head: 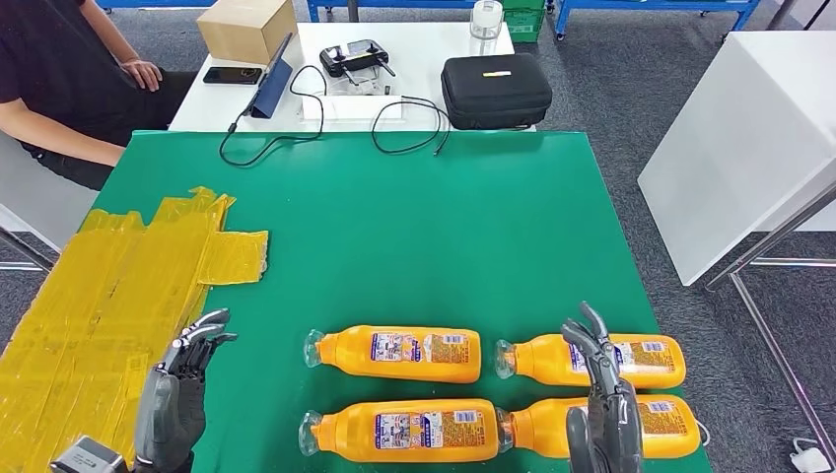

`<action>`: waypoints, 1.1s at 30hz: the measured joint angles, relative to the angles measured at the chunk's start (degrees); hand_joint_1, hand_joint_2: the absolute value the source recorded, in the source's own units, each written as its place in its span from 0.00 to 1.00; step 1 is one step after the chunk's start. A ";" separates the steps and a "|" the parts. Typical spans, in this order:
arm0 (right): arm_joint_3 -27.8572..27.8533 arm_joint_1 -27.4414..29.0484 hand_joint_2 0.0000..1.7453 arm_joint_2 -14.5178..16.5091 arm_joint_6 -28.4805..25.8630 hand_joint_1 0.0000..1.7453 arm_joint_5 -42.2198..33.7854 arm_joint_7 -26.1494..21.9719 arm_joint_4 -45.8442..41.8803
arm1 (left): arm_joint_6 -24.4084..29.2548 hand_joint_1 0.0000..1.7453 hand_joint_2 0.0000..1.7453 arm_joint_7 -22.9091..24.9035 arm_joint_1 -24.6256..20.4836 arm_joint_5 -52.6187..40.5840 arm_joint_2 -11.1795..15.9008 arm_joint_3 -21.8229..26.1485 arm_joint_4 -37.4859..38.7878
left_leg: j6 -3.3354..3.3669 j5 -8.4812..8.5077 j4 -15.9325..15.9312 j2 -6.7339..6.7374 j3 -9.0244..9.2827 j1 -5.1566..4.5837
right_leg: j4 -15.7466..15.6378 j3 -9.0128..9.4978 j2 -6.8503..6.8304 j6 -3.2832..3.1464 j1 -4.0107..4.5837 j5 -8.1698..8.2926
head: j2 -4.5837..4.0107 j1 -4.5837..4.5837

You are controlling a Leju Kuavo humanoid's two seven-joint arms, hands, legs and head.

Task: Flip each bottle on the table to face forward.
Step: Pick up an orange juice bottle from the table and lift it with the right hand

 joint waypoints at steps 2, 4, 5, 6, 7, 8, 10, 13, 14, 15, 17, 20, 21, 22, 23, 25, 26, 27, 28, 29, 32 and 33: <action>-0.34 1.08 1.00 -1.04 0.15 0.00 1.67 0.72 -1.23 | 0.39 0.00 0.00 0.25 -0.03 -0.50 -0.03 0.31 0.18 | 0.00 0.00 0.00 0.00 -0.02 0.00 | 0.00 0.00 0.00 0.00 -0.01 0.00 | 0.00 -0.01; -0.71 2.13 1.00 -1.88 0.18 0.00 4.45 2.06 -2.34 | 0.53 0.00 0.00 0.42 -0.05 -0.89 -0.11 0.68 0.28 | 0.00 -0.01 0.00 0.01 -0.02 0.00 | 0.00 0.00 0.00 0.00 -0.01 0.00 | 0.00 -0.01; -0.91 2.59 1.00 -2.32 0.16 0.00 6.02 2.80 -2.82 | 0.54 0.00 0.00 0.46 -0.06 -1.01 -0.17 0.88 0.36 | 0.00 -0.01 0.00 0.01 -0.02 -0.01 | -0.01 0.00 0.00 0.00 -0.01 0.00 | 0.00 -0.01; -1.10 3.04 1.00 -2.72 0.14 0.00 7.25 3.44 -3.24 | 0.53 0.00 0.00 0.49 -0.06 -1.05 -0.22 1.01 0.46 | 0.00 -0.01 0.00 0.01 -0.02 -0.01 | -0.01 0.00 0.00 0.00 -0.01 0.00 | 0.00 -0.01; -1.32 3.49 1.00 -3.14 0.11 0.00 8.14 3.90 -3.71 | 0.52 0.00 0.00 0.51 -0.07 -1.06 -0.26 1.13 0.57 | 0.00 -0.02 0.00 0.01 -0.01 0.00 | -0.01 -0.03 0.00 0.00 -0.01 0.00 | 0.00 -0.01; -1.51 3.91 1.00 -3.51 0.08 0.00 8.55 4.17 -4.14 | 0.51 0.00 0.00 0.51 -0.08 -1.08 -0.29 1.24 0.67 | 0.01 -0.02 0.00 0.00 -0.01 0.00 | -0.01 -0.06 0.00 0.00 0.00 0.00 | 0.00 -0.01; -1.78 4.61 1.00 -4.12 0.06 0.00 8.80 4.42 -4.91 | 0.48 0.00 0.00 0.53 -0.10 -1.09 -0.34 1.48 0.74 | 0.01 -0.04 0.00 0.01 0.00 0.00 | -0.01 -0.11 0.00 0.00 0.00 -0.01 | 0.00 -0.01; -2.01 5.16 1.00 -4.66 0.04 0.00 8.87 4.49 -5.54 | 0.46 0.00 0.00 0.54 -0.11 -1.10 -0.40 1.76 0.75 | 0.02 -0.04 0.00 0.02 0.02 0.00 | -0.01 -0.22 0.00 0.00 0.00 -0.01 | 0.00 -0.01; -2.08 5.28 1.00 -4.79 0.04 0.00 8.89 4.49 -5.68 | 0.46 0.00 0.00 0.54 -0.11 -1.10 -0.43 1.83 0.75 | 0.02 -0.04 0.00 0.02 0.03 0.00 | -0.01 -0.30 0.00 -0.01 0.00 -0.01 | 0.00 -0.01; -2.15 5.37 1.00 -4.91 0.04 0.00 8.89 4.49 -5.79 | 0.46 0.00 0.00 0.54 -0.11 -1.10 -0.44 1.89 0.76 | 0.02 -0.04 0.00 0.01 0.03 0.00 | -0.01 -0.37 0.00 -0.01 0.00 -0.01 | 0.00 -0.01; -2.20 5.50 1.00 -5.09 0.04 0.00 8.90 4.49 -5.92 | 0.46 0.00 0.00 0.54 -0.11 -1.10 -0.45 1.97 0.77 | 0.02 -0.05 0.00 0.01 0.02 0.00 | -0.01 -0.43 0.00 -0.01 0.00 -0.01 | 0.00 -0.01; -2.23 5.63 1.00 -5.26 0.05 0.00 9.05 4.70 -6.09 | 0.44 0.00 0.00 0.54 -0.11 -1.10 -0.47 2.03 0.77 | 0.02 -0.05 0.00 0.02 0.02 0.00 | -0.01 -0.44 0.00 -0.01 0.00 -0.01 | 0.00 -0.01; -2.23 5.70 1.00 -5.46 0.12 0.00 9.44 5.23 -6.14 | 0.34 0.00 0.00 0.55 -0.12 -1.10 -0.47 2.06 0.79 | 0.02 -0.05 0.00 0.01 0.02 0.00 | -0.01 -0.44 0.00 -0.01 -0.01 -0.01 | 0.00 -0.02; -2.23 5.81 1.00 -5.73 0.20 0.00 10.02 6.03 -6.21 | 0.18 0.00 0.00 0.55 -0.13 -1.09 -0.47 2.08 0.83 | 0.02 -0.05 0.00 0.01 0.02 -0.01 | -0.01 -0.44 0.00 -0.01 -0.01 -0.01 | 0.00 -0.01; -2.22 6.04 1.00 -6.12 0.29 0.00 10.81 7.14 -6.28 | -0.02 0.00 0.00 0.56 -0.15 -1.08 -0.47 2.12 0.90 | 0.03 -0.05 0.00 0.00 0.02 -0.01 | -0.01 -0.44 0.00 0.00 -0.01 -0.01 | 0.00 -0.02; -2.21 6.90 1.00 -7.41 0.38 0.00 12.83 9.74 -6.59 | -0.47 0.00 0.00 0.56 -0.17 -1.02 -0.47 2.21 1.10 | 0.03 -0.06 0.00 -0.01 0.00 -0.02 | -0.02 -0.45 0.00 0.00 -0.02 -0.02 | 0.00 -0.01; -2.21 7.54 1.00 -8.33 0.35 0.00 14.01 11.23 -6.89 | -0.66 0.00 0.00 0.56 -0.20 -0.96 -0.47 2.29 1.22 | 0.04 -0.06 0.00 -0.01 -0.01 -0.03 | -0.02 -0.47 0.00 0.00 -0.03 -0.02 | 0.00 -0.01; -2.21 8.33 1.00 -9.39 0.25 0.00 15.23 12.79 -7.29 | -0.85 0.00 0.00 0.56 -0.25 -0.88 -0.46 2.38 1.34 | 0.05 -0.07 0.00 -0.01 -0.02 -0.05 | -0.02 -0.47 0.00 0.00 -0.04 -0.02 | 0.00 -0.01; -2.20 9.29 1.00 -10.69 0.02 0.00 16.70 14.76 -7.87 | -1.00 0.00 0.00 0.56 -0.31 -0.73 -0.46 2.47 1.49 | 0.07 -0.09 0.00 -0.01 -0.03 -0.07 | -0.02 -0.48 0.00 0.00 -0.05 -0.02 | 0.00 -0.01; -2.20 10.31 1.00 -12.13 -0.29 0.00 18.19 16.86 -8.51 | -1.14 0.00 0.00 0.56 -0.38 -0.56 -0.45 2.54 1.65 | 0.09 -0.10 0.00 -0.01 -0.04 -0.10 | -0.02 -0.48 0.00 0.00 -0.06 -0.02 | 0.00 -0.02; -2.25 13.88 1.00 -17.13 -1.99 0.00 23.24 25.14 -11.17 | -1.56 0.00 0.00 0.56 -0.56 -0.19 -0.45 2.78 2.11 | 0.13 -0.12 0.00 0.01 -0.05 -0.16 | -0.02 -0.48 0.00 0.01 -0.12 -0.02 | 0.00 -0.02; -2.32 15.10 1.00 -18.79 -2.68 0.00 24.54 27.99 -12.16 | -1.73 0.00 0.00 0.56 -0.61 -0.13 -0.45 2.89 2.20 | 0.14 -0.13 0.00 0.02 -0.05 -0.17 | -0.02 -0.48 0.00 0.01 -0.14 -0.02 | 0.00 -0.03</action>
